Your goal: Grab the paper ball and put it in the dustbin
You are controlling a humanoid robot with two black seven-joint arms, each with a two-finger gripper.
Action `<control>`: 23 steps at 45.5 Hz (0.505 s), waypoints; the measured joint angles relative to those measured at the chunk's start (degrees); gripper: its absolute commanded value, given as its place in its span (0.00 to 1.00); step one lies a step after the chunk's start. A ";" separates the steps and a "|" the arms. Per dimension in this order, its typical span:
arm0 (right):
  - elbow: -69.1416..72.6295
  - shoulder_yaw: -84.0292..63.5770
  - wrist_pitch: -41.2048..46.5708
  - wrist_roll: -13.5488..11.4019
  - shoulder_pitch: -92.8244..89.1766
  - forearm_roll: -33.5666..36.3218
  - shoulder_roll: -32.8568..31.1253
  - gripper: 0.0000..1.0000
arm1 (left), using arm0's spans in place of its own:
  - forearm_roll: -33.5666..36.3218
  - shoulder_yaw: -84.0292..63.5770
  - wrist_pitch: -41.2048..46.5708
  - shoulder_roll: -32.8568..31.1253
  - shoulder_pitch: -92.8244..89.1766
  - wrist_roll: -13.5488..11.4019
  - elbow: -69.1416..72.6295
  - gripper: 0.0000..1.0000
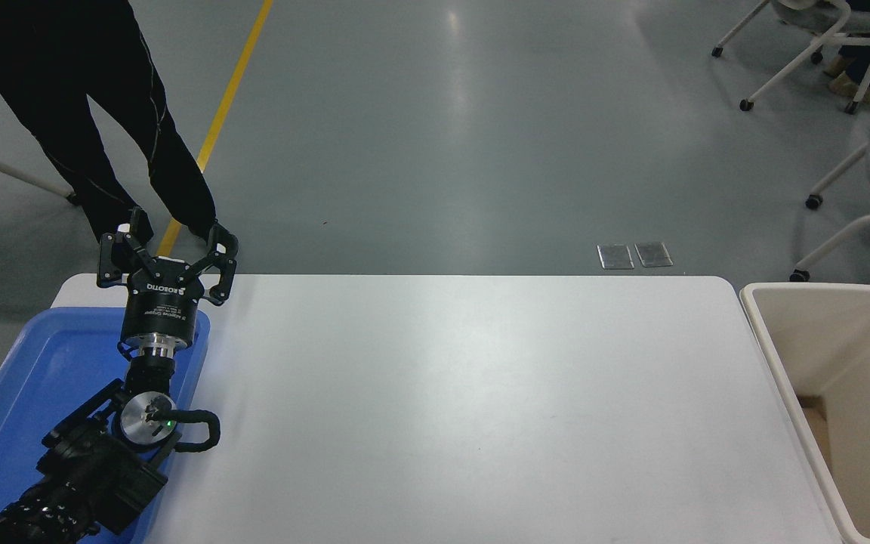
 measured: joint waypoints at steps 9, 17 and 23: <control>20.63 -6.42 1.46 0.15 16.02 -6.75 -6.46 1.00 | 0.00 0.00 -0.03 -0.01 -0.02 0.08 0.00 0.99; 40.37 -18.13 3.32 -0.19 34.61 -10.56 -9.09 1.00 | -0.01 0.00 -0.09 0.01 -0.08 0.08 0.01 0.99; 55.55 -31.43 7.99 -0.27 53.61 -11.90 -8.07 1.00 | 0.00 -0.02 -0.10 0.00 -0.09 0.07 0.00 0.99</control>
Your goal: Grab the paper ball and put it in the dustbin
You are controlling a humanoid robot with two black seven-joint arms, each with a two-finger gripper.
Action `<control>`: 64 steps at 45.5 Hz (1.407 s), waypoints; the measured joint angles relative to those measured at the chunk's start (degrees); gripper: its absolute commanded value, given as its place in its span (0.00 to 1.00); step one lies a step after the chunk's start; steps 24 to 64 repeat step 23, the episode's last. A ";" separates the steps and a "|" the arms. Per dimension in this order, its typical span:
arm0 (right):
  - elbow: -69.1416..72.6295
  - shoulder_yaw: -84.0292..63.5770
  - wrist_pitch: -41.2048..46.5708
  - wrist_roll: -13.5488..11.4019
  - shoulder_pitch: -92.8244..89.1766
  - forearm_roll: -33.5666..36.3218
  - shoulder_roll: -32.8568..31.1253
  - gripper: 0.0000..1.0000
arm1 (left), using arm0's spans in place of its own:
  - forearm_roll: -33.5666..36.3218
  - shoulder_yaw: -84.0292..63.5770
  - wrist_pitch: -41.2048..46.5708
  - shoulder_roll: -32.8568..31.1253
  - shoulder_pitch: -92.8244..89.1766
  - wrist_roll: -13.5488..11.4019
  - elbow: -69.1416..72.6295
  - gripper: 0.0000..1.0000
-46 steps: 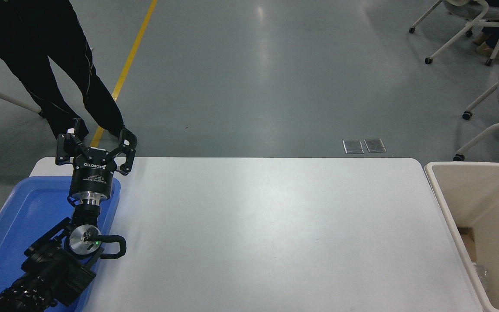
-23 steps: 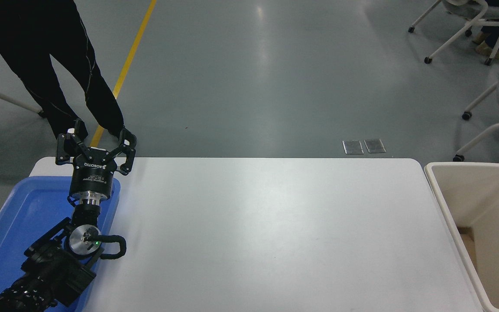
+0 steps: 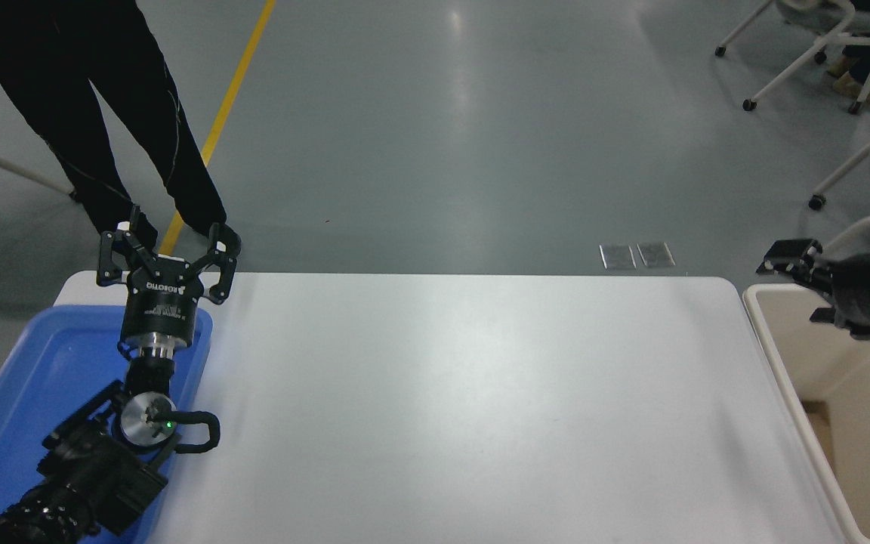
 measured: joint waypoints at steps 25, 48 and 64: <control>22.86 -17.33 23.43 -0.07 50.62 3.06 10.46 1.00 | -0.01 0.02 0.09 -0.01 0.08 -0.03 0.00 0.99; 22.86 -17.33 23.43 -0.07 50.62 3.06 10.46 1.00 | -0.01 0.02 0.09 -0.01 0.08 -0.03 0.00 0.99; 22.86 -17.33 23.43 -0.07 50.62 3.06 10.46 1.00 | -0.01 0.02 0.09 -0.01 0.08 -0.03 0.00 0.99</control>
